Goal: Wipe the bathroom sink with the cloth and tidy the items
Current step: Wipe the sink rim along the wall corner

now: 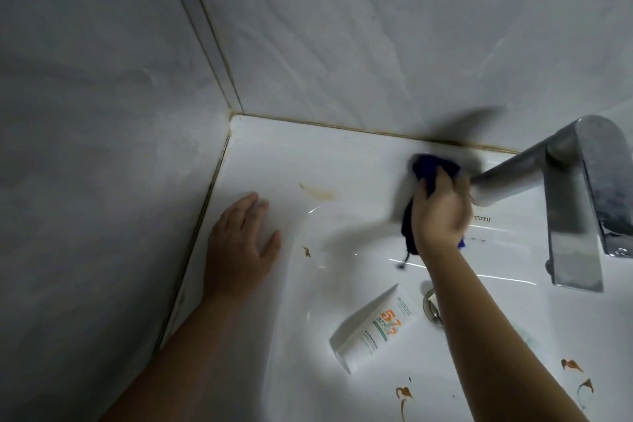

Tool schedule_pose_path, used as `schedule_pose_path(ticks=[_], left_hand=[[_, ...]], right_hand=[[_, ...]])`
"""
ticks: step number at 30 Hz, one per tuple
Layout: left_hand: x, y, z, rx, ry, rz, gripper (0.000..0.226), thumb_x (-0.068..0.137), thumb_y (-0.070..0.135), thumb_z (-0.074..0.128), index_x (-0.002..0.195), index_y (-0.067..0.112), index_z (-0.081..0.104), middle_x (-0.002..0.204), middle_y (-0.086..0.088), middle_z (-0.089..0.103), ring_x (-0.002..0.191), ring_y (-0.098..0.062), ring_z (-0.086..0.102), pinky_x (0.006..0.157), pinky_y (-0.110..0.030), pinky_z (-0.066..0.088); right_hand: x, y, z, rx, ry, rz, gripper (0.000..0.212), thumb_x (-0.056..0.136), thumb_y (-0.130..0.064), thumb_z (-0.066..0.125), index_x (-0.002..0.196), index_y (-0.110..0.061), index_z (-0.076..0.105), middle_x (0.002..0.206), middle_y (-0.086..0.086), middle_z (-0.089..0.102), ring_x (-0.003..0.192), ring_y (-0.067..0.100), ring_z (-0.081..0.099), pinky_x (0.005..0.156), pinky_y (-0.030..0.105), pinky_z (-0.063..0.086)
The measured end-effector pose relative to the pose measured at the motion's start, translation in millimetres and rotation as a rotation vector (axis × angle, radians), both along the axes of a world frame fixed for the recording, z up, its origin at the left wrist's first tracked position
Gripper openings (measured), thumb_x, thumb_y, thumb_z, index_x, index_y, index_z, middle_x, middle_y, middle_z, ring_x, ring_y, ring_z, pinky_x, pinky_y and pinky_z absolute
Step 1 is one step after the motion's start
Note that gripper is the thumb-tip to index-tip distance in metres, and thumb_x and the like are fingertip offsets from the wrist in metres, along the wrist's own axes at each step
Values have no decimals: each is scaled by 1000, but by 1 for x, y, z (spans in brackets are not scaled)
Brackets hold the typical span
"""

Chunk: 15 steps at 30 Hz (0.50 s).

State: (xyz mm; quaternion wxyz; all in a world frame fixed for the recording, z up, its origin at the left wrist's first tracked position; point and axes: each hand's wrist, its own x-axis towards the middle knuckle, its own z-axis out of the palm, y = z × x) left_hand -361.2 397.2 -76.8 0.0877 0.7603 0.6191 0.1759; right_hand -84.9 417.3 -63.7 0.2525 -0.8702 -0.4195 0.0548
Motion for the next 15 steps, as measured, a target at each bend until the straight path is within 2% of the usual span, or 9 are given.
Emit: schedule_pose_path(ticks=[2, 3, 5, 7, 9, 12, 15], left_hand=[[0, 2, -1, 16, -4, -6, 53, 81, 40, 45, 118, 6, 61, 125, -14, 57, 112, -31, 52, 91, -38, 43], [0, 2, -2, 22, -6, -7, 52, 81, 40, 45, 117, 5, 61, 125, -14, 57, 111, -30, 52, 91, -37, 43], [0, 2, 0, 16, -10, -9, 53, 81, 40, 45, 117, 5, 61, 124, -15, 58, 111, -29, 51, 90, -35, 41], [1, 1, 1, 3, -22, -15, 53, 81, 39, 45, 117, 4, 61, 123, -16, 58, 111, -30, 52, 91, -36, 42], [0, 0, 3, 1, -46, -25, 52, 81, 37, 46, 115, 3, 62, 123, -18, 58, 112, -29, 50, 92, -35, 41], [-2, -6, 9, 15, -67, 27, 49, 81, 35, 46, 112, 3, 63, 120, -19, 59, 111, -31, 50, 94, -38, 42], [-10, -23, 11, 42, -64, 102, 46, 82, 34, 46, 112, 4, 63, 118, -18, 59, 110, -32, 52, 93, -40, 42]], right_hand=[[-29, 17, -1, 22, 30, 82, 32, 84, -12, 53, 113, 1, 57, 120, 22, 51, 88, 42, 56, 70, 37, 43], [-46, 17, -4, 53, 34, 182, 33, 83, -14, 54, 111, 1, 59, 113, 23, 55, 82, 42, 57, 66, 37, 46], [-72, 7, -4, 116, -18, 464, 38, 82, -25, 48, 105, 0, 64, 92, 21, 61, 68, 37, 59, 54, 33, 46], [-65, 1, -3, 124, -104, 715, 39, 81, -29, 47, 103, -2, 65, 84, 17, 61, 64, 34, 60, 50, 31, 46], [-43, 2, -1, 94, -138, 717, 32, 81, -21, 58, 106, -1, 63, 87, 19, 61, 69, 36, 60, 56, 34, 48], [-52, 7, -1, -34, -74, 503, 32, 83, -7, 59, 114, 0, 57, 103, 22, 56, 82, 41, 56, 67, 38, 45], [-121, 38, 2, -49, -41, 588, 29, 91, -18, 48, 116, -3, 52, 112, 17, 51, 89, 34, 53, 70, 38, 43]])
